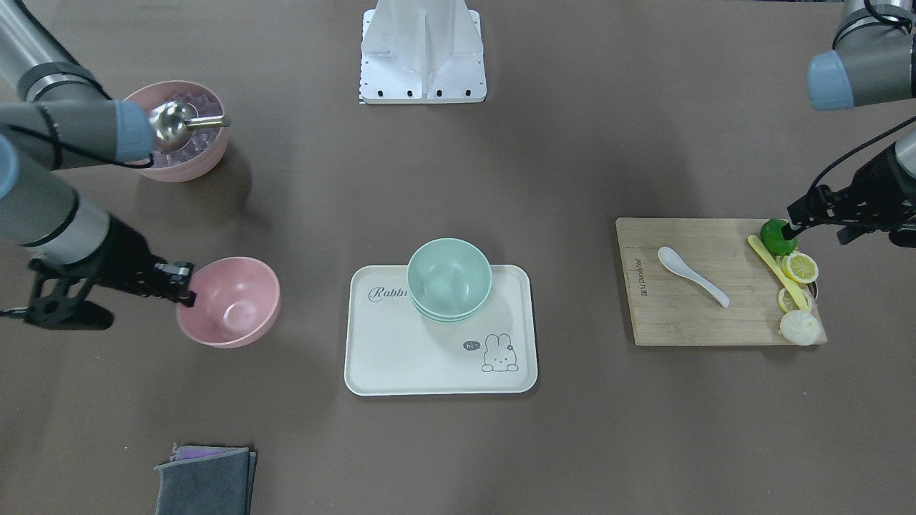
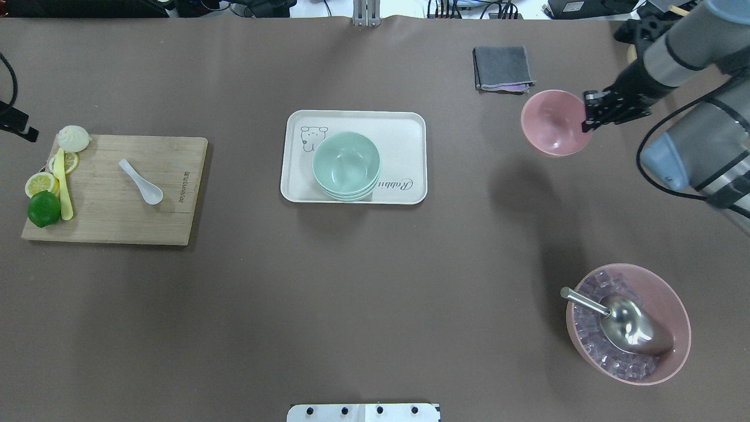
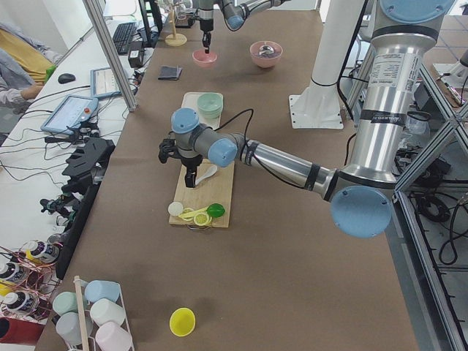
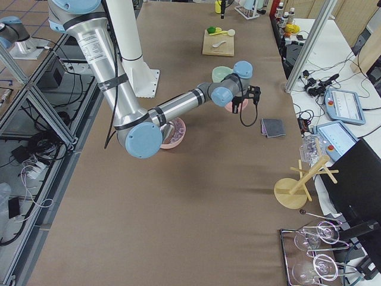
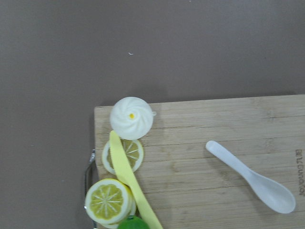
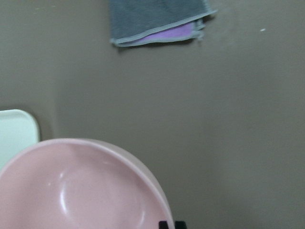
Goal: Stack pink bowl on green and place spoon
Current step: 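Carry the pink bowl over the green bowls while the left arm reaches out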
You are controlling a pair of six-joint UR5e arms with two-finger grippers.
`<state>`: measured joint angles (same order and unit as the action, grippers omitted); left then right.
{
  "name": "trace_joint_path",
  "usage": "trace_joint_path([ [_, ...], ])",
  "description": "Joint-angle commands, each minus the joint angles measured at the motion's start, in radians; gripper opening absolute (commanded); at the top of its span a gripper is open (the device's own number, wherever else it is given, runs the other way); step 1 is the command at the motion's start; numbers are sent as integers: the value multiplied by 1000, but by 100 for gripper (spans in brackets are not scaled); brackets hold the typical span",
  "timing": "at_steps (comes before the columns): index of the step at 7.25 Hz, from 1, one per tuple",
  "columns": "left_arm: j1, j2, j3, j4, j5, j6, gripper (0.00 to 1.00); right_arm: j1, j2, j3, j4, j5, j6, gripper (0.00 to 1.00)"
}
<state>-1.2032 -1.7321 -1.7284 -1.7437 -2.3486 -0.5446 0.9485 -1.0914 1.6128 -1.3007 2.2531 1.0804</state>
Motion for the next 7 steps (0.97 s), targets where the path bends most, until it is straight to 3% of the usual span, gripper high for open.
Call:
trace_joint_path([
  [1, 24, -50, 48, 0, 0, -32, 98, -143, 161, 45, -114, -107, 139, 0],
  [4, 109, -84, 61, -14, 83, -140, 98, -218, 309, -1, -247, -139, 144, 0],
  [7, 134, -84, 79, -45, 83, -175, 98, -266, 372, -94, -238, -188, 286, 0],
])
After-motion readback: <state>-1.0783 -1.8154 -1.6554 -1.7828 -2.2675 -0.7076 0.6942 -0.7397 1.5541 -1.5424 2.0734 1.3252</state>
